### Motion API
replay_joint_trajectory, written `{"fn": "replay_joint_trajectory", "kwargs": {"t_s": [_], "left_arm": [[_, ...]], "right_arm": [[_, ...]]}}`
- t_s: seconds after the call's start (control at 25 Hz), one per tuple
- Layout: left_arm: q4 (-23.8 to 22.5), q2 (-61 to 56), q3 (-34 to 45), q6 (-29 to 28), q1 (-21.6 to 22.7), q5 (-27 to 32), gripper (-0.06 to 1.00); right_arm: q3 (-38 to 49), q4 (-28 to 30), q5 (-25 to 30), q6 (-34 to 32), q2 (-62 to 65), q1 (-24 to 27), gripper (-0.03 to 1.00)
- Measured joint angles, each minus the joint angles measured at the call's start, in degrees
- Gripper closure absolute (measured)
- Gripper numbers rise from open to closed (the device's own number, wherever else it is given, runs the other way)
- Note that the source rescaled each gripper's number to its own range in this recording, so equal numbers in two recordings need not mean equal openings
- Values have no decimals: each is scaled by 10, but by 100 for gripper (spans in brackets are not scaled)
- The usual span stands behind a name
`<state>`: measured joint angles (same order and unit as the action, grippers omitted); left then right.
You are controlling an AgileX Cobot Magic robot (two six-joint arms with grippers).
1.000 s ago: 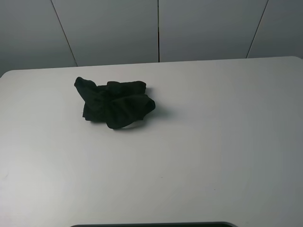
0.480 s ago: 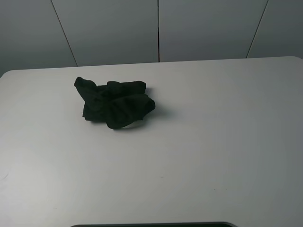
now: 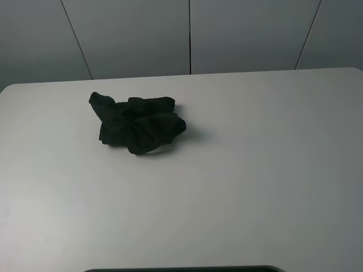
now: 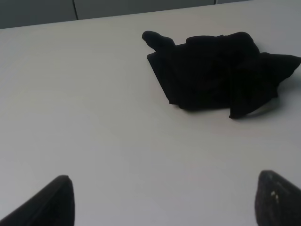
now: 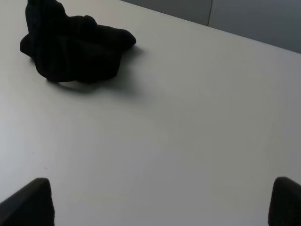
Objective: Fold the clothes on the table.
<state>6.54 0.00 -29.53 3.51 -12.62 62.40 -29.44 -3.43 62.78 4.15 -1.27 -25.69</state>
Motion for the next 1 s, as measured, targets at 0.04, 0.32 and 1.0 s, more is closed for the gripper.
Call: {"fn": "replay_joint_trajectory", "kwargs": {"t_s": [0.04, 0.32, 1.0], "left_arm": [[0, 0, 1, 0, 0, -1, -6], [1, 0, 2, -1, 0, -3, -6], [3, 0, 2, -1, 0, -4, -6]], "right_arm": [[0, 1, 0, 0, 0, 0, -2], [0, 1, 0, -1, 0, 0, -2], [0, 1, 0, -5, 0, 183, -2]]}}
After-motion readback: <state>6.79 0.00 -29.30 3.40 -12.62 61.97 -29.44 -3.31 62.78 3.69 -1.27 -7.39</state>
